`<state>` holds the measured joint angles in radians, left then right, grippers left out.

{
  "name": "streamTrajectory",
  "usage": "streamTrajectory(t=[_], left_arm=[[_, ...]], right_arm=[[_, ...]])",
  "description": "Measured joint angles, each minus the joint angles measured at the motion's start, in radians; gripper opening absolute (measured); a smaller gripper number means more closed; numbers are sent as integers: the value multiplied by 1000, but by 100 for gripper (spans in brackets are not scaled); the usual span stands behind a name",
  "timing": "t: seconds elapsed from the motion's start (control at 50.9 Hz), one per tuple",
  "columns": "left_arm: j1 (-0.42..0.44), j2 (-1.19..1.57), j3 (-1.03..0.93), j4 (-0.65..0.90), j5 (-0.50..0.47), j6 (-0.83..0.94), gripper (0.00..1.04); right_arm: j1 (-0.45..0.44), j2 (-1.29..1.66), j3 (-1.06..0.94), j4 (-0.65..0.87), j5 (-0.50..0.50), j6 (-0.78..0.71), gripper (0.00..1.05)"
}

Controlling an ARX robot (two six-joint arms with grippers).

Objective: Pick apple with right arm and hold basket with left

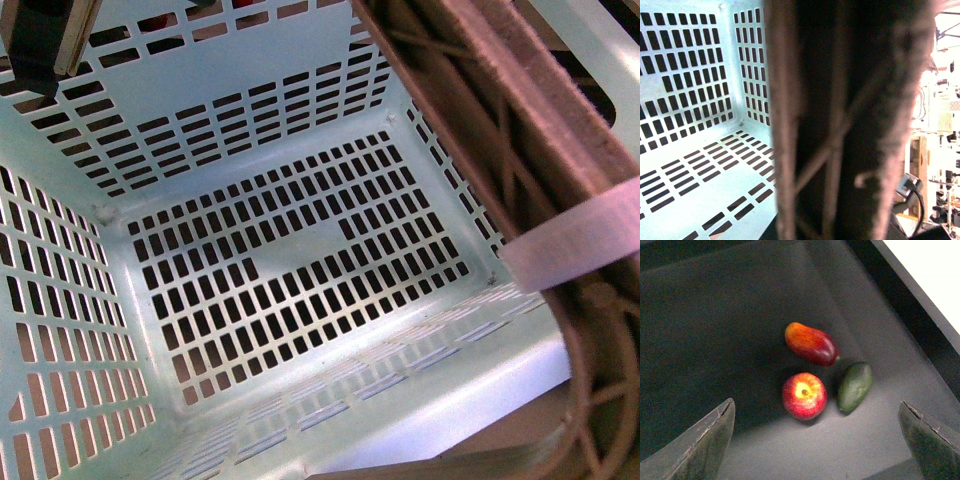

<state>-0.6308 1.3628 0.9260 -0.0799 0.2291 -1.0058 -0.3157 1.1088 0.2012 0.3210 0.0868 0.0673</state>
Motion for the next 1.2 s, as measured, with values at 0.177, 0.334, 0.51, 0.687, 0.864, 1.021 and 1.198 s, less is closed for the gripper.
streamTrajectory(t=[0.177, 0.334, 0.51, 0.687, 0.864, 1.021, 1.198], left_arm=[[0, 0, 0, 0, 0, 0, 6], [0, 0, 0, 0, -1, 0, 6], [0, 0, 0, 0, 0, 0, 6], [0, 0, 0, 0, 0, 0, 6], [0, 0, 0, 0, 0, 0, 6], [0, 0, 0, 0, 0, 0, 6], [0, 0, 0, 0, 0, 0, 6]], right_arm=[[-13, 507, 76, 270, 25, -36, 96], [-6, 780, 149, 315, 26, -14, 96], [16, 980, 239, 310, 44, 9, 96], [35, 1067, 327, 280, 55, 27, 96], [56, 1126, 416, 245, 55, 37, 96], [58, 1178, 494, 209, 56, 38, 96], [56, 1241, 566, 180, 55, 33, 96]])
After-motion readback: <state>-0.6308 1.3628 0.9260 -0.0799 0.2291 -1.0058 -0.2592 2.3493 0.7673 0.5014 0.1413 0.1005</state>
